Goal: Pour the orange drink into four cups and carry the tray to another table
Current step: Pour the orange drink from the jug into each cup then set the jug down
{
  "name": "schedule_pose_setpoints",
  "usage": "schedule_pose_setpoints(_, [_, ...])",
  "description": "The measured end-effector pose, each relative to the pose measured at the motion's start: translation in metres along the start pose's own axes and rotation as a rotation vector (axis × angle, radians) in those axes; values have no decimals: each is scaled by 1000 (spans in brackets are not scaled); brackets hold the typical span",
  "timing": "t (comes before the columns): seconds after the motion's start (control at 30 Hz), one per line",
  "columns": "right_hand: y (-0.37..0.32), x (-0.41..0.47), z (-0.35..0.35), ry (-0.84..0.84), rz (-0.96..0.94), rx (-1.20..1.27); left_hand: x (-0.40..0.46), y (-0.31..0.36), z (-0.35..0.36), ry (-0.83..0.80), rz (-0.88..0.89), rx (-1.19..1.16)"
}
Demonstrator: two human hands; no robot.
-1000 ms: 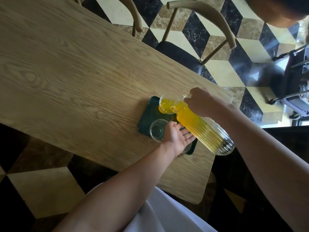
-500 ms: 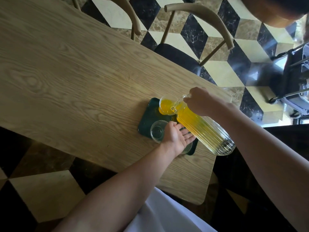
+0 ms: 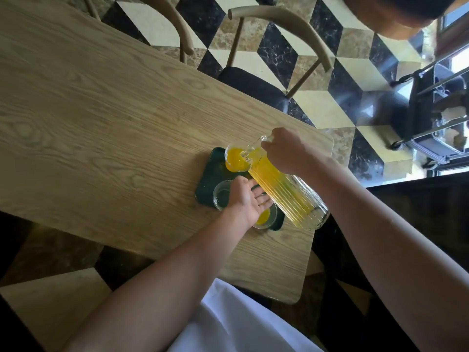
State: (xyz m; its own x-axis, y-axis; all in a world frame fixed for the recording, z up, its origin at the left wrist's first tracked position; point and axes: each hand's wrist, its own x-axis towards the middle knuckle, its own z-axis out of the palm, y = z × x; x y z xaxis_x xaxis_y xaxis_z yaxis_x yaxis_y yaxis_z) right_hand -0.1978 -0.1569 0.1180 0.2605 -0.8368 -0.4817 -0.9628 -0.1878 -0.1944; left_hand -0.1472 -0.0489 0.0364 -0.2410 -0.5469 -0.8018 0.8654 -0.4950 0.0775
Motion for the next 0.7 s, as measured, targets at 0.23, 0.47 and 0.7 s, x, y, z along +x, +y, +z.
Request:
schedule_pose_setpoints(0.23, [5,-22,-7,92,-27,23,-12,-3,9,63,127,120])
schedule_pose_setpoints(0.47, [-3,-75,-14,157,-102,34,-34,-17,11,103,141,86])
schedule_pose_setpoints(0.7, [5,-110,14,173,-39,88,-42,-45,-7,184,74,71])
